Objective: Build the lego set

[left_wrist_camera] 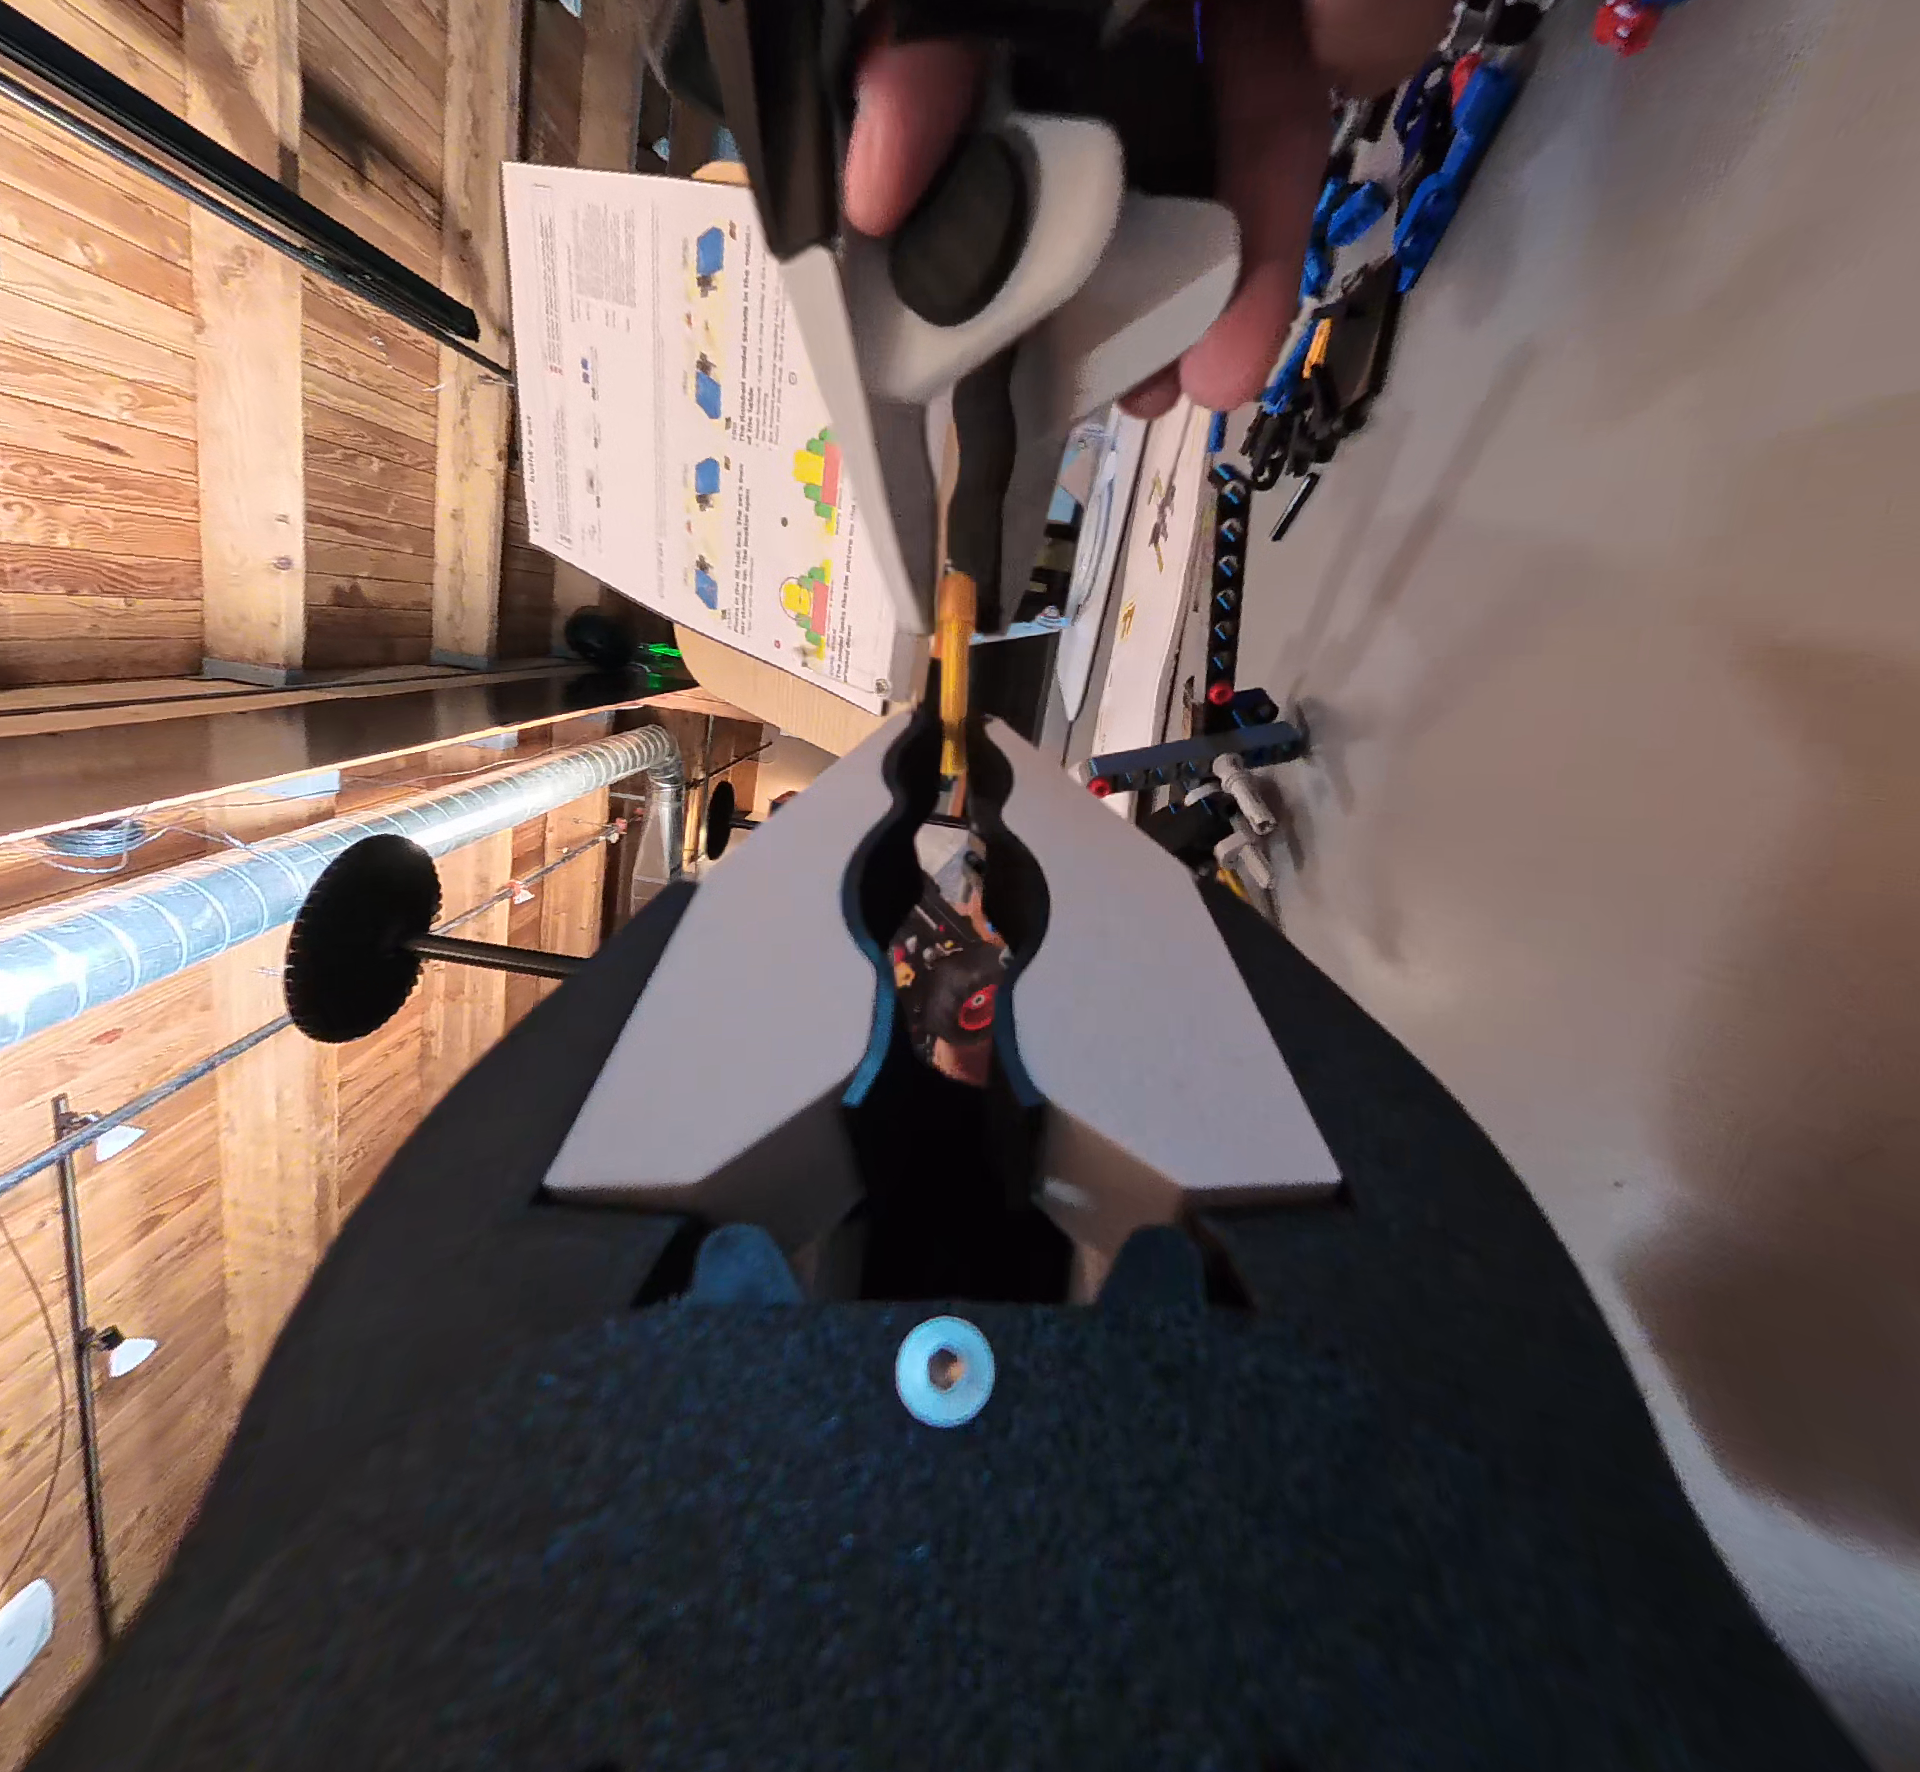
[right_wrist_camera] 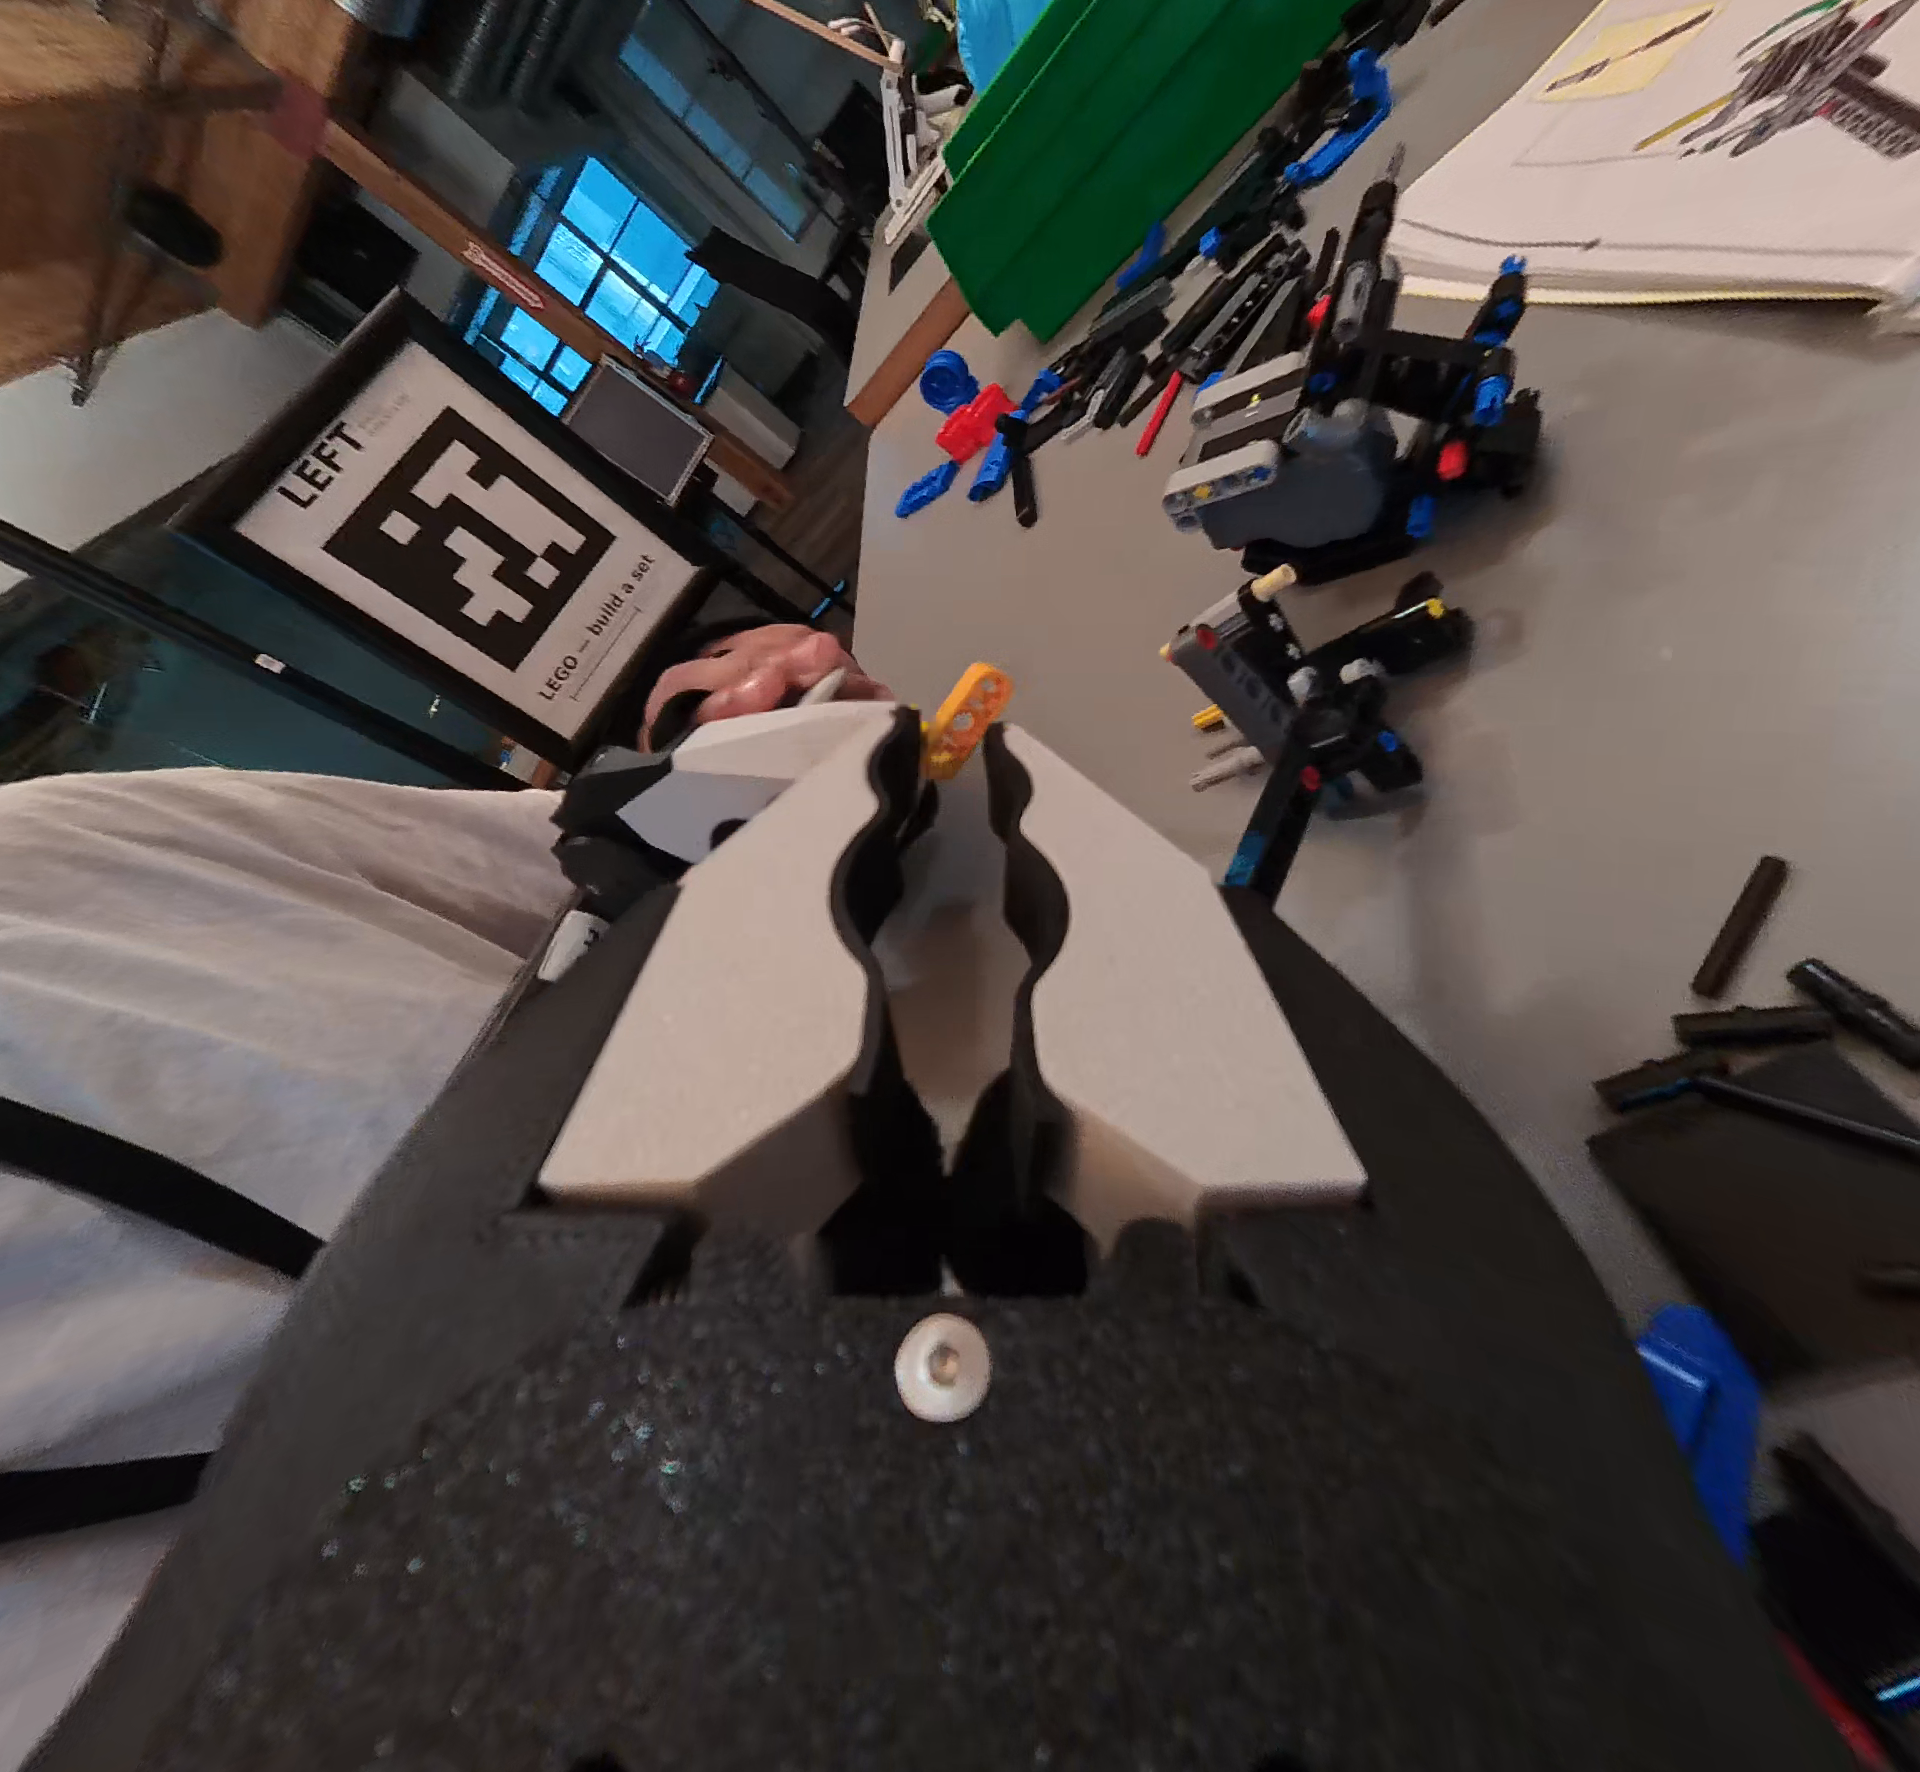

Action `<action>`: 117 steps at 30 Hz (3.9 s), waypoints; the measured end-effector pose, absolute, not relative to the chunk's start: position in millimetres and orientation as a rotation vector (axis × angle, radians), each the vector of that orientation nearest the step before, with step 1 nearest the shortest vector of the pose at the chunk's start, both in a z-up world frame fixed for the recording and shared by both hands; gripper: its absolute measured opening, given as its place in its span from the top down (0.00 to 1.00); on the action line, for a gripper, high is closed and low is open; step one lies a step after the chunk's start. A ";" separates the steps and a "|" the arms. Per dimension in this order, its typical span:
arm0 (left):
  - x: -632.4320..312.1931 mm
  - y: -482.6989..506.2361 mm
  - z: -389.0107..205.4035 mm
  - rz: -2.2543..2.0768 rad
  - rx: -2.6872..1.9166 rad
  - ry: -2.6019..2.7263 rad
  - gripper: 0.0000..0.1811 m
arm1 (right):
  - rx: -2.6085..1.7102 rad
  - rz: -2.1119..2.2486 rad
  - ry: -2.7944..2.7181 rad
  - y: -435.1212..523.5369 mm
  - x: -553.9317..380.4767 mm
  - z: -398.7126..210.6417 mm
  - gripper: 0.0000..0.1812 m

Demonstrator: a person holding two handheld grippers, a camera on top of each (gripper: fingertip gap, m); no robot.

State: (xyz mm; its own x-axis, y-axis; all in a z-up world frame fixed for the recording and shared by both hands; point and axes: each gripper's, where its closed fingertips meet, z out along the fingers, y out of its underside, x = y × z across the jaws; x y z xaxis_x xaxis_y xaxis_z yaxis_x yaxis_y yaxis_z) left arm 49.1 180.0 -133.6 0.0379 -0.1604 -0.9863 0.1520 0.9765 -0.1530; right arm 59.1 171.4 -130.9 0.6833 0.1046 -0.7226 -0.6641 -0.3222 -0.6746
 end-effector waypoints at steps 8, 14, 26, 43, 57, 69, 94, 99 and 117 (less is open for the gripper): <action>47.1 174.4 -146.4 -0.654 -0.199 1.744 0.90 | -1.797 0.618 0.288 161.7 73.3 -128.2 0.96; 73.2 228.6 -161.0 -1.135 -0.908 1.978 0.90 | -1.781 0.470 0.279 146.0 101.0 -121.8 0.96; 85.1 226.2 -190.3 -1.185 -1.053 2.213 0.90 | -1.784 0.567 0.342 147.9 103.5 -138.1 0.96; 97.2 206.6 -176.2 -0.744 -0.323 2.149 0.97 | -1.833 0.643 0.420 148.6 103.9 -155.0 0.96; 110.3 179.5 -151.2 -0.982 -0.280 2.066 0.97 | -1.674 0.621 0.447 140.4 120.8 -124.1 0.96; 101.4 192.2 -148.7 -0.982 -0.287 2.036 0.97 | -1.688 0.599 0.434 143.0 117.2 -126.2 0.96; 98.3 187.2 -154.8 -1.051 -0.322 2.087 0.97 | -1.708 0.625 0.446 143.9 116.6 -133.3 0.96; 97.7 187.0 -153.1 -1.078 -0.337 2.090 0.97 | -1.713 0.627 0.447 144.6 116.0 -134.8 0.96; 98.4 188.4 -146.2 -1.189 -0.404 2.092 0.97 | -1.708 0.667 0.459 149.1 110.9 -138.9 0.96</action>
State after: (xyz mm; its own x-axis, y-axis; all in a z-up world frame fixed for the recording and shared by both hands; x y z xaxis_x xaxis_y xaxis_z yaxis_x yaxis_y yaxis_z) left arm 98.4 188.4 -146.2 -0.7155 -0.5647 -0.4114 0.0643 0.5332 -0.8436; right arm 110.9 149.1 -138.9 0.7585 0.0466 -0.6500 -0.6238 -0.2366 -0.7449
